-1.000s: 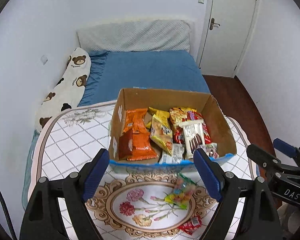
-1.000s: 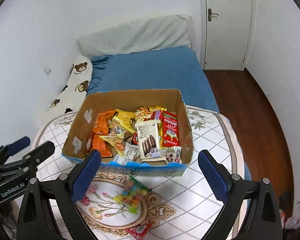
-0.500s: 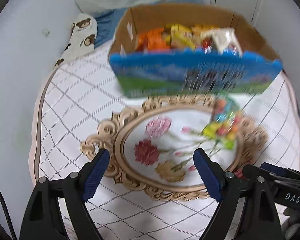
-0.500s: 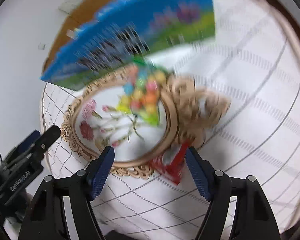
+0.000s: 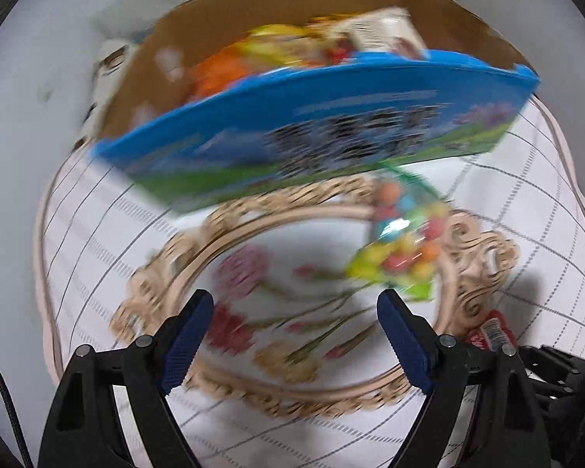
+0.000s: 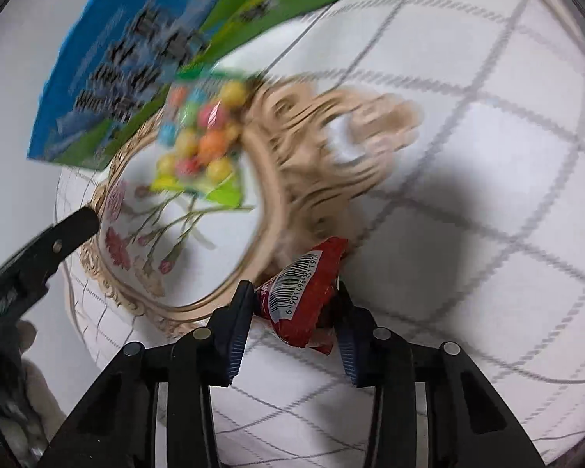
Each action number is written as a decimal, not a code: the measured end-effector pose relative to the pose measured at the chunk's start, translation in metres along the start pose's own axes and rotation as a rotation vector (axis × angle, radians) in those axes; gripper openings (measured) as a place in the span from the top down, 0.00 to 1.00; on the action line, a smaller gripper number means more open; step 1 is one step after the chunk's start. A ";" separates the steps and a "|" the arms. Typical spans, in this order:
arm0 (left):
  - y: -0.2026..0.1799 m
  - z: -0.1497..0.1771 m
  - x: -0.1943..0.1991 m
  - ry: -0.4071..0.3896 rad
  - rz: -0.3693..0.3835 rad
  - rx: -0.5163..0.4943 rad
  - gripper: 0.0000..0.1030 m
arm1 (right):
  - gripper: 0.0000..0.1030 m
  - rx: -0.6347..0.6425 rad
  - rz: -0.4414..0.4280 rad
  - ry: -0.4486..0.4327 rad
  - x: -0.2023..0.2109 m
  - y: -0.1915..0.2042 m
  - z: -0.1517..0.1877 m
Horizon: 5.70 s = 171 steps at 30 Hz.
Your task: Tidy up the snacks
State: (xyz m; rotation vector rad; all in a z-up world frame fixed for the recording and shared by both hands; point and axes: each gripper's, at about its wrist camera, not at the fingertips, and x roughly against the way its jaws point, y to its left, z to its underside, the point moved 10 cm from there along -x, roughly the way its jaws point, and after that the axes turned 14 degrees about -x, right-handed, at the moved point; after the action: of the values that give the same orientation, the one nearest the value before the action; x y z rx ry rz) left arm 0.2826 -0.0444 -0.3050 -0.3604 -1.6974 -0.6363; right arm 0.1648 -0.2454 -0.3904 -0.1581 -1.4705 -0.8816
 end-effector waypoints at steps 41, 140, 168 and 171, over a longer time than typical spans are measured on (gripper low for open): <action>-0.062 0.128 -0.054 0.164 0.274 0.140 0.54 | 0.61 0.329 0.214 0.049 -0.037 -0.001 0.037; 0.051 0.062 0.258 -0.481 -0.040 0.260 0.08 | 0.00 0.489 0.100 -0.768 0.315 0.143 0.048; 0.080 0.021 0.227 -0.472 -0.126 0.300 0.07 | 0.00 0.449 0.134 -0.788 0.291 0.155 -0.012; 0.087 0.006 0.213 -0.451 -0.127 0.298 0.07 | 0.00 0.436 0.137 -0.778 0.282 0.158 -0.029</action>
State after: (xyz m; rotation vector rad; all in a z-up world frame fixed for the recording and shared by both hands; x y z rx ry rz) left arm 0.2783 0.0064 -0.0807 -0.1909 -2.2265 -0.3994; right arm 0.2427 -0.2713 -0.0758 -0.2916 -2.3069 -0.3663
